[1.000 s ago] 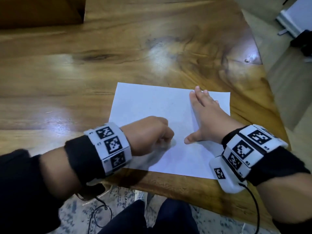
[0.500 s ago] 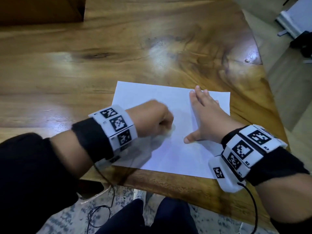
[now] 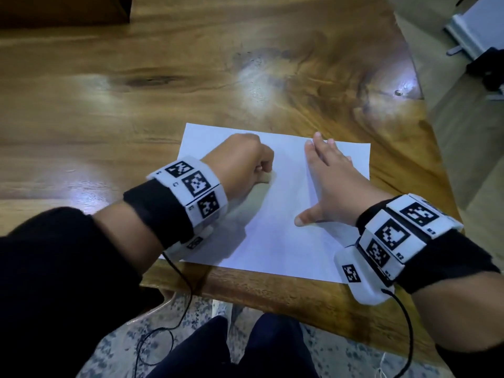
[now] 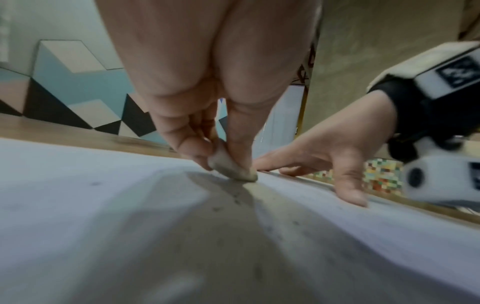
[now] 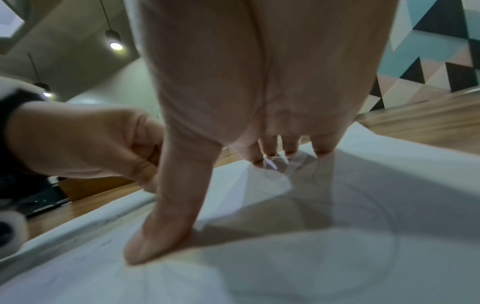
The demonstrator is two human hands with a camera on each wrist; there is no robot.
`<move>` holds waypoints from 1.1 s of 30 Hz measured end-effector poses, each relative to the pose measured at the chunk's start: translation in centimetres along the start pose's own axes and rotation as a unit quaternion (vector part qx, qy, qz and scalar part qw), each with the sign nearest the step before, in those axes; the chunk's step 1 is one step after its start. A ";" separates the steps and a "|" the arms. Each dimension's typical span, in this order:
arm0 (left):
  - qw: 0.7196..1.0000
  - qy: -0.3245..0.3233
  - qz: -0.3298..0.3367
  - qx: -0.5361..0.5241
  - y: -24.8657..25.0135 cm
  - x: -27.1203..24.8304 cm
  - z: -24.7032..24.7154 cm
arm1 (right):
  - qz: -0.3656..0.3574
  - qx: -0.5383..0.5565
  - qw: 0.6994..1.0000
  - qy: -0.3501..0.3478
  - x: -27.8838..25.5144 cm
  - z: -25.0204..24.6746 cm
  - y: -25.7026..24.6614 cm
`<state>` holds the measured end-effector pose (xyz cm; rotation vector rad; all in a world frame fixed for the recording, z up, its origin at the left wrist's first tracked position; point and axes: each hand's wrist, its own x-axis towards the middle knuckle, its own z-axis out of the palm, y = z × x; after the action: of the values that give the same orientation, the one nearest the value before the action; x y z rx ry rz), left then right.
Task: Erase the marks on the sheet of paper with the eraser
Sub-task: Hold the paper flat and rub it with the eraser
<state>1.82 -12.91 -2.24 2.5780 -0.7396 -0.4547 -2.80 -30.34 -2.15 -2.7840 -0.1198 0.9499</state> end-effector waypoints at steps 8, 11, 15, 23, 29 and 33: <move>0.986 -0.163 0.036 -0.010 -0.7 -5.7 0.7 | -0.008 0.004 1.000 -0.005 0.0 0.0 0.1; 0.992 -0.102 -0.008 -0.076 -1.0 -6.6 0.7 | -0.022 0.006 1.000 -0.011 -0.1 0.1 0.2; 0.991 0.014 -0.106 -0.085 -1.6 -5.3 -0.8 | -0.012 -0.021 1.000 -0.014 0.2 0.5 -0.6; 0.996 0.036 -0.074 -0.026 -0.4 0.9 -1.0 | 0.007 -0.037 0.999 -0.012 0.3 0.6 -1.1; 0.989 -0.143 0.009 0.025 -0.8 -3.3 -0.2 | 0.006 -0.035 0.999 -0.014 0.3 0.6 -1.1; 0.999 -0.021 -0.021 0.015 -0.2 -0.7 -0.6 | 0.009 -0.043 0.999 -0.013 0.3 0.6 -1.2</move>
<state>1.60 -12.18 -1.70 2.6238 -0.7120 -0.5170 -2.98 -29.03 -2.51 -2.8551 -0.1440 1.0090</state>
